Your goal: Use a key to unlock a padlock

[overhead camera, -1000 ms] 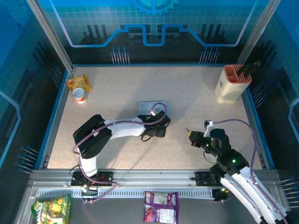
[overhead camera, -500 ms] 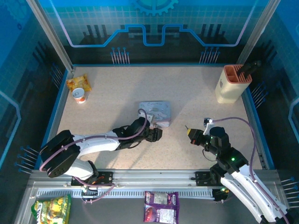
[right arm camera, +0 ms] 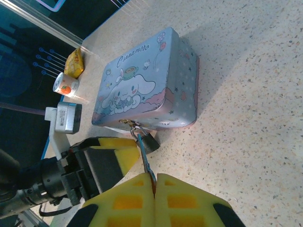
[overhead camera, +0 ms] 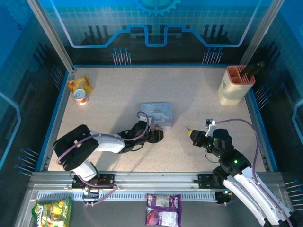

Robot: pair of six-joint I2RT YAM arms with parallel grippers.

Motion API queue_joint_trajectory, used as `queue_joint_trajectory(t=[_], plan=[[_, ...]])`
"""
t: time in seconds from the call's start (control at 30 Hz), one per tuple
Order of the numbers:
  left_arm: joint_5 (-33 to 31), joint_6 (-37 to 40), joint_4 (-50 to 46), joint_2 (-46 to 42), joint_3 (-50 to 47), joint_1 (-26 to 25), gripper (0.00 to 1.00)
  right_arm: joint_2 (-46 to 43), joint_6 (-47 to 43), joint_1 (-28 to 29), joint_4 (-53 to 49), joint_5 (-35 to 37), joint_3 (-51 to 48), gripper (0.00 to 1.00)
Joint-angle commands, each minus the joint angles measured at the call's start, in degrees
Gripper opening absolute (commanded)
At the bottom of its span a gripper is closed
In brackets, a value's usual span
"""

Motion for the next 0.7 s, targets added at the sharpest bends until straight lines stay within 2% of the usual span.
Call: queue_joint_trajectory(t=[0.0, 0.27, 0.67], plan=[[-2.8, -3.0, 4.9, 3.5, 0.2, 0.4, 0.66, -0.6, 0.8, -0.6, 1.7, -0.6, -0.7, 0.00], [-4.4, -3.5, 6.5, 10.6, 5.8, 1.1, 0.52, -0.8, 0.1, -0.6, 1.1, -1.1, -0.6, 0.00], [-3.4, -2.6, -0.1, 13.3, 14.0, 1.1, 0.34, -1.1, 0.5, -0.7, 0.3, -1.1, -1.5, 0.00]])
